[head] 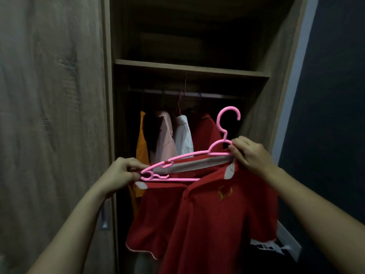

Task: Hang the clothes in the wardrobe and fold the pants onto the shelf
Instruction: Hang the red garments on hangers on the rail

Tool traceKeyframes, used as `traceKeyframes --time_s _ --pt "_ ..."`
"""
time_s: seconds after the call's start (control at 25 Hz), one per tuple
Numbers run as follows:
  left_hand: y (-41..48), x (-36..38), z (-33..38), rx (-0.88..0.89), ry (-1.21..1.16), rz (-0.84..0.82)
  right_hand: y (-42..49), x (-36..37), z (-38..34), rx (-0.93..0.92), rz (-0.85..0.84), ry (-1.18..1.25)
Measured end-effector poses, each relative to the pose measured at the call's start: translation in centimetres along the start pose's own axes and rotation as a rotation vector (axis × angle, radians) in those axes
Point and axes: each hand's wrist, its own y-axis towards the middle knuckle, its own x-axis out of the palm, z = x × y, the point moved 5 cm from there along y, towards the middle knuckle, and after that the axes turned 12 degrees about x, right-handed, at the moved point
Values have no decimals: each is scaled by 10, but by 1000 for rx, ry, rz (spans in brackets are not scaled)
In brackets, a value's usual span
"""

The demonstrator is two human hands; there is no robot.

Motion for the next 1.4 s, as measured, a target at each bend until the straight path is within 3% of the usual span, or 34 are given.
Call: traceKeyframes --time_s 0.12,0.24,0.32,0.36,0.44,0.52,0.6,0.68,0.76,1.0,1.2,1.4 --pt "2 -2 12 -38 27 -19 3 -2 0 -36 -32 -52" --pt "14 -5 32 -121 245 294 1 11 -18 -60 -31 -179" --pt "19 11 64 -57 454 490 9 16 -34 112 -27 -144" --pt "23 29 82 62 514 507 15 17 -39 220 -48 -95" --pt "23 68 108 309 550 346 24 12 -39 336 -44 -1" --pt "19 68 114 412 544 263 26 -1 -35 302 -12 78" --pt "21 33 101 375 675 344 26 -12 -30 235 13 151" --pt "25 12 81 280 725 185 27 -18 -27 228 24 198" --pt "21 20 68 267 627 73 24 -19 -29 234 24 195" --pt "31 29 77 374 577 108 25 -20 -48 230 -61 186" --pt "24 -8 86 434 429 193 -1 -29 7 342 -158 -43" --pt "26 -20 80 350 315 119 -10 -29 17 348 -202 146"
